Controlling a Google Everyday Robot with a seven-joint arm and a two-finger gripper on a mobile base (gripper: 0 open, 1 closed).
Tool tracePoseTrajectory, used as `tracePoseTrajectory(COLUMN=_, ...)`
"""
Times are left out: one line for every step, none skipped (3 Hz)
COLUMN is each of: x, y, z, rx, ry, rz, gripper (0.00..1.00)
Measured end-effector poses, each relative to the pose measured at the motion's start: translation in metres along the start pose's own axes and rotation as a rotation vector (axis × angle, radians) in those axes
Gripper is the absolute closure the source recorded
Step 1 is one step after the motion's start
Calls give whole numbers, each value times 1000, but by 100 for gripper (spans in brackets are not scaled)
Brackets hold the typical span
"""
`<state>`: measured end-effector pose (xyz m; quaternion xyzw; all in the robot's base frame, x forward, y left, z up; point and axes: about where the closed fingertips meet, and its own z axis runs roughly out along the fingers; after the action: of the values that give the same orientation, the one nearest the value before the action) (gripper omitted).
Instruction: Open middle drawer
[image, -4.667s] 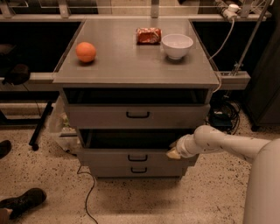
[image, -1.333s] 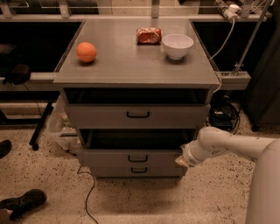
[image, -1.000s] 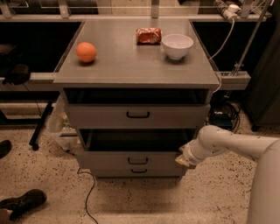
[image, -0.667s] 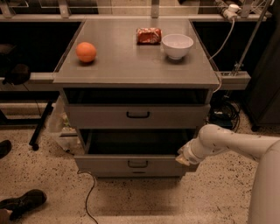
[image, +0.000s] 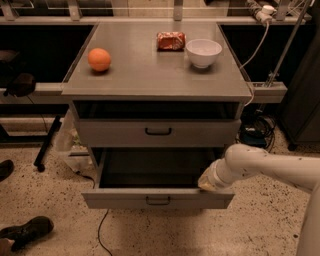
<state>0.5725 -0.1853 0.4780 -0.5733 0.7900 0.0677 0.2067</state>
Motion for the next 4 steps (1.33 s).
tracePoseTrajectory(x=3, y=38, z=-5, rx=-14, ry=41, rz=-95, gripper=34)
tracePoseTrajectory(x=5, y=55, z=-4, rx=-23, ry=65, rz=-145, gripper=11)
tracePoseTrajectory(x=-1, y=56, z=-3, rx=-16, ry=82, rz=-181, gripper=0)
tracePoseTrajectory(x=-10, y=49, z=0, rx=-15, ry=100, rz=-205, gripper=0)
